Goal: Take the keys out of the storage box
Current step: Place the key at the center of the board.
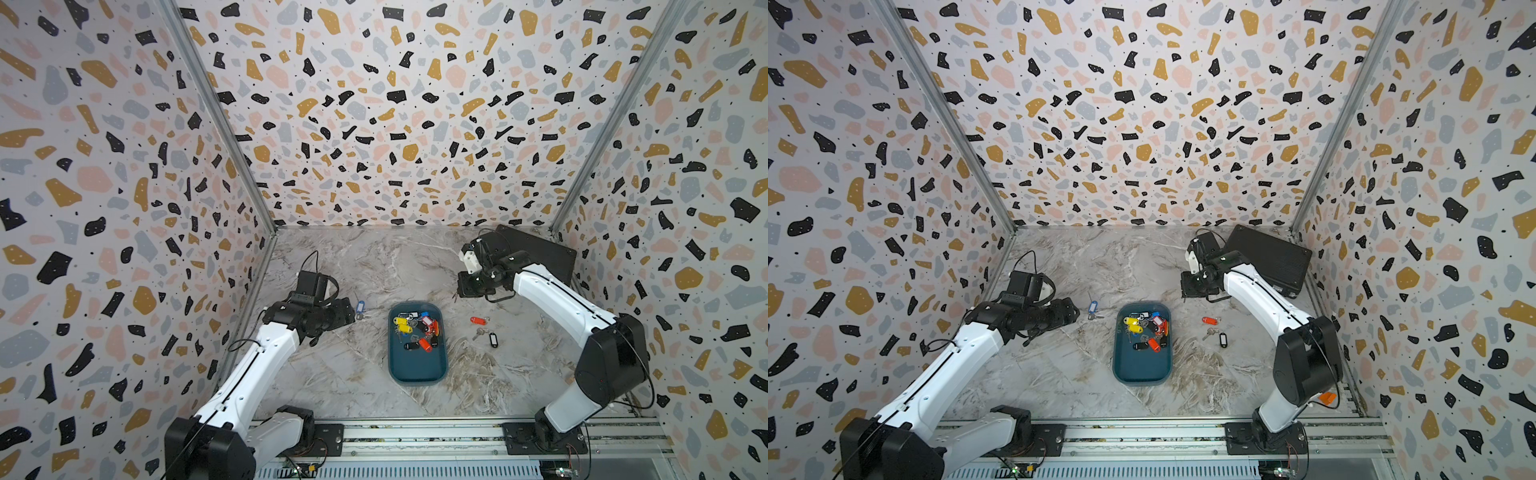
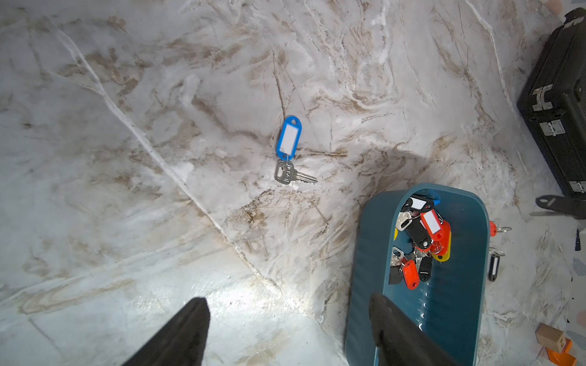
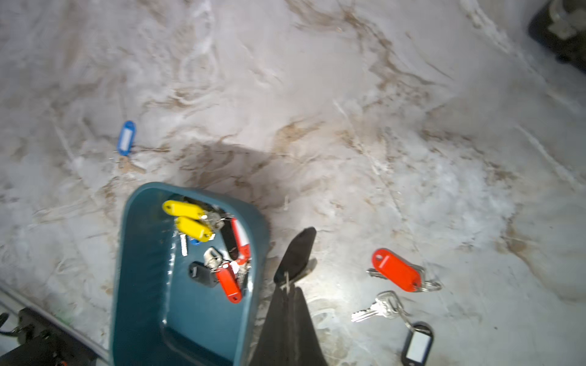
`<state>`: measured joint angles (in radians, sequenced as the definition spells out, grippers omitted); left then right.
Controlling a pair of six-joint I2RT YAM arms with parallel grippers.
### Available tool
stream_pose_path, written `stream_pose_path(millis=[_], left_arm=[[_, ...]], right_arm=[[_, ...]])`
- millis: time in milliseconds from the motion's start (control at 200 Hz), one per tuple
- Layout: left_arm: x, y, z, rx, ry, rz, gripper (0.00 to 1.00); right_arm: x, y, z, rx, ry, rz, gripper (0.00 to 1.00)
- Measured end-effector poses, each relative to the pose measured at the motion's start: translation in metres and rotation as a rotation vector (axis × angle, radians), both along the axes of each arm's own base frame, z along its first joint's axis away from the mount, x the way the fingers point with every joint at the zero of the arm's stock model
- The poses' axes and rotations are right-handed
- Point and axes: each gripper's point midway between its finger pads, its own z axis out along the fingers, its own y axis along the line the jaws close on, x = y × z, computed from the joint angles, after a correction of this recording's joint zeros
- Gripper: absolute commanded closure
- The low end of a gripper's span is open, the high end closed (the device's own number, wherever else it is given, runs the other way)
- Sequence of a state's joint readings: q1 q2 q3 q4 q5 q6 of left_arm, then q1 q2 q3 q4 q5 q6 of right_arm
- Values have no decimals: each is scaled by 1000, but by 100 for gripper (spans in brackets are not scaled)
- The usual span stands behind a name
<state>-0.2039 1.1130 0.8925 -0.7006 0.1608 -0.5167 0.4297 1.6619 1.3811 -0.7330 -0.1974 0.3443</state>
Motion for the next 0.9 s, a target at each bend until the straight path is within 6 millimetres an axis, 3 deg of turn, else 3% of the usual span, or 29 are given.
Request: stream_pose_path(millis=[215,265,290,355,491,501,516,536,701,901], left_arm=[[0,-2,-2,-9,11,-7,16],[0,-3,-3,-10,16,-9,15],[0,-3,-4,-10,18,-9,6],[0,-3,-4,-12,21,-12,4],[0,-4,-6,-16,26,-14,0],[0,-4,-6,-16,27,-14,0],[0,-4,-6,-17,27,-14,0],[0,-4,-6,-17,28,-15,0],[-1,-7,-7,-19,32,-27,4],[-9,-21,-7,13,29,-106,12]], right_arm=[[23,-33,-73,-66,153,-85,100],[27,-37,-82,-65,166,-100,100],[30,-38,-85,-61,167,-106,100],[34,-42,-88,-57,168,-119,99],[36,-44,-89,-52,169,-133,55],[36,-44,-89,-55,167,-125,45],[36,-44,-89,-52,171,-137,11],[36,-45,-90,-55,168,-132,1],[21,-52,-83,-68,172,-133,5],[-10,-63,-29,-41,75,-129,14]])
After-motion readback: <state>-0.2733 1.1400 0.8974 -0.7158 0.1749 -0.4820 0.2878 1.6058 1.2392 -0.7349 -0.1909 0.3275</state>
